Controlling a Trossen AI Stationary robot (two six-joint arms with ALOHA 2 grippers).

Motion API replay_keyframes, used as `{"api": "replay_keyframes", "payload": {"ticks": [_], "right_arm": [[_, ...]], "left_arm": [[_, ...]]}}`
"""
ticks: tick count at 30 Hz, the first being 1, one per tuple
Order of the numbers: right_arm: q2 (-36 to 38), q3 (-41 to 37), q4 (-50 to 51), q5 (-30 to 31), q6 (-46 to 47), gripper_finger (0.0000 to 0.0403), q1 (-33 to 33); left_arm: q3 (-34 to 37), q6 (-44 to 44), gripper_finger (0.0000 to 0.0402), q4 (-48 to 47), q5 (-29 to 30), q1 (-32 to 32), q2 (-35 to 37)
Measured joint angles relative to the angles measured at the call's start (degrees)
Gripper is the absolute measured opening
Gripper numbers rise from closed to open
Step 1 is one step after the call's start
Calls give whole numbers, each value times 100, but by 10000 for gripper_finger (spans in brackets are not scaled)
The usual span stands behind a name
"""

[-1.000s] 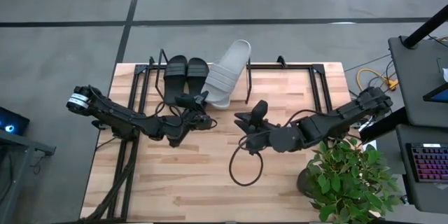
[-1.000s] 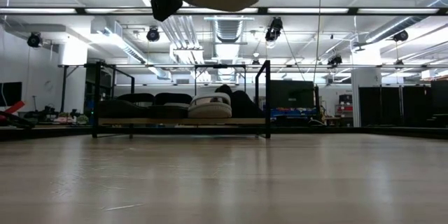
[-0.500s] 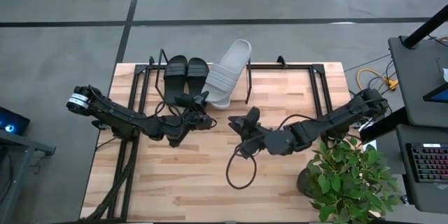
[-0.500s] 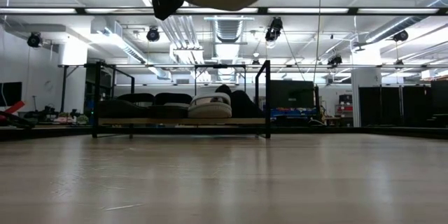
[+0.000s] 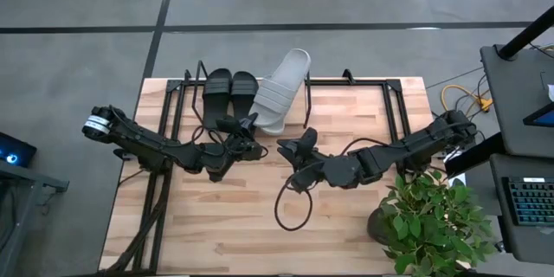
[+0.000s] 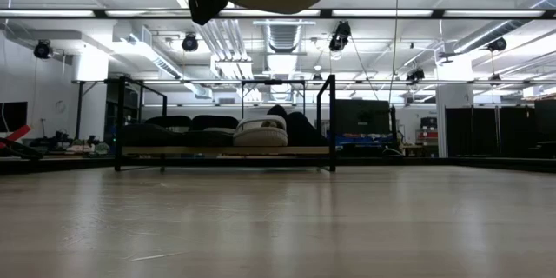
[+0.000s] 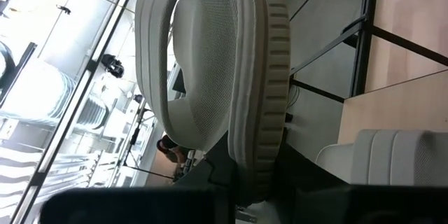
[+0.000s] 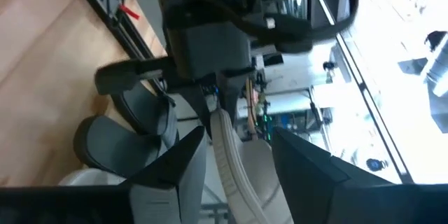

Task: Pick and place slides into the shelf
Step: Put the gray slide on the shelf

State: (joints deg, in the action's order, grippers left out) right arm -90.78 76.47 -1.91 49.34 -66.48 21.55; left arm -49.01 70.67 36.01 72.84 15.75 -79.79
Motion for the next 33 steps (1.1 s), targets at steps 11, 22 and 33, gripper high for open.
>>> {"api": "replay_keyframes", "payload": {"ticks": [11, 22, 33], "right_arm": [[-15, -13, 168, -129, -217, 156, -520], [-322, 13, 134, -110, -789, 152, -794], [-404, 195, -55, -22, -994, 134, -919]], "left_arm": [[0, 11, 20, -4, 2, 2, 0], [-33, -88, 20, -12, -31, 11, 0], [-53, -131, 20, 0, -93, 37, 0]]}}
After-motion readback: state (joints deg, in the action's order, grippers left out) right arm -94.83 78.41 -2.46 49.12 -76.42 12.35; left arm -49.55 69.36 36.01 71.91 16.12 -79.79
